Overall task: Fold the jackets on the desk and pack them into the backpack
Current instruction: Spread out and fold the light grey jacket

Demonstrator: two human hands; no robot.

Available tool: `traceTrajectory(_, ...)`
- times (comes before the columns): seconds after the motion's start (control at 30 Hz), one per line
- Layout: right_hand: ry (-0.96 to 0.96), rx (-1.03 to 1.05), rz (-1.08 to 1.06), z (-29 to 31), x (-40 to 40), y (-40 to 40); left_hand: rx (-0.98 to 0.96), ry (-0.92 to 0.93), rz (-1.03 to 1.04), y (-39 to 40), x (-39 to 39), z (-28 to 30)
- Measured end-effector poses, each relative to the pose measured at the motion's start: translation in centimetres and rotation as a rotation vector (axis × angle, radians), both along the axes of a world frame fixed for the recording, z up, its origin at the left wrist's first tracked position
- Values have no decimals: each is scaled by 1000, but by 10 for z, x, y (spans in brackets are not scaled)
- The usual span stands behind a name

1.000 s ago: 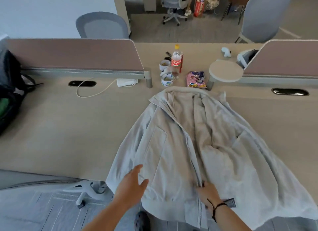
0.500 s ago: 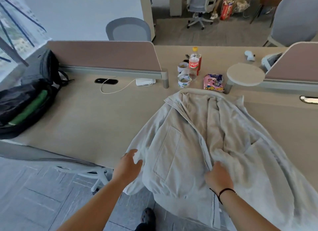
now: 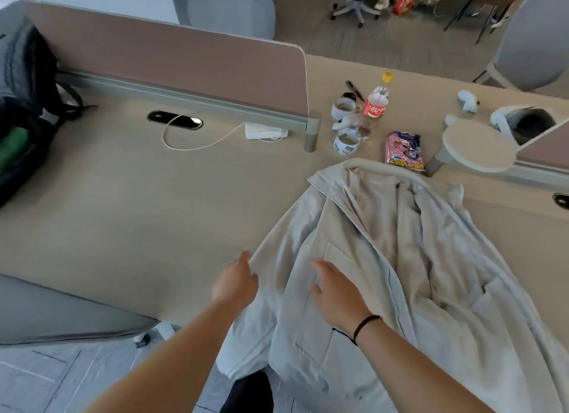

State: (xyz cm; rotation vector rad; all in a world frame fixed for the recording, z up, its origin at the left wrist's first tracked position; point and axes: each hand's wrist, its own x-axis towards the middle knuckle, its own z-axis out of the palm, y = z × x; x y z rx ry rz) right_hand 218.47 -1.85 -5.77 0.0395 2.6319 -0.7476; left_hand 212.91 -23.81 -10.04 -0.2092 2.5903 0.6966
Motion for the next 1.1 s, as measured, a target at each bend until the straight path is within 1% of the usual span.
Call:
traceTrajectory(0.07,-35,5,27,-5,-30,-20,31,-53,-17,-3,-17,-14)
traceTrajectory(0.17,-87,37,83,-12,-74,-43,86,-117,15,-6,-36,-28)
traceTrajectory(0.3,-140,129,152,-20,-124,-58,195,-193,-21,-17,-55,-29)
traceTrajectory(0.37,-137,156,180,-22,-143,-63,246,-249,-90,-31,-66,-19)
traceTrajectory(0.43,-150,177,207,-24,-166,-64,251,-279,-189,-50,-83,-4)
traceTrajectory(0.53,-180,218,211,-22,-210,-62,233,-239,-251,-80,-111,24)
traceTrajectory(0.7,-157,170,272,-4,-273,-87,215,-64,-219,-128,-150,68)
traceTrajectory(0.8,5,101,222,7,-294,-109,261,57,-131,-153,-170,80)
traceTrajectory(0.87,123,41,157,6,-304,-120,360,104,7,-166,-183,84)
traceTrajectory(0.93,205,-22,39,0,-311,-126,455,123,158,-177,-195,83)
traceTrajectory(0.97,227,-47,-36,-3,-313,-127,460,122,184,-181,-199,81)
traceTrajectory(1.03,206,-80,-176,-18,-309,-124,376,69,149,-191,-197,70)
traceTrajectory(1.1,69,-56,-194,-33,-289,-122,289,-48,117,-201,-184,50)
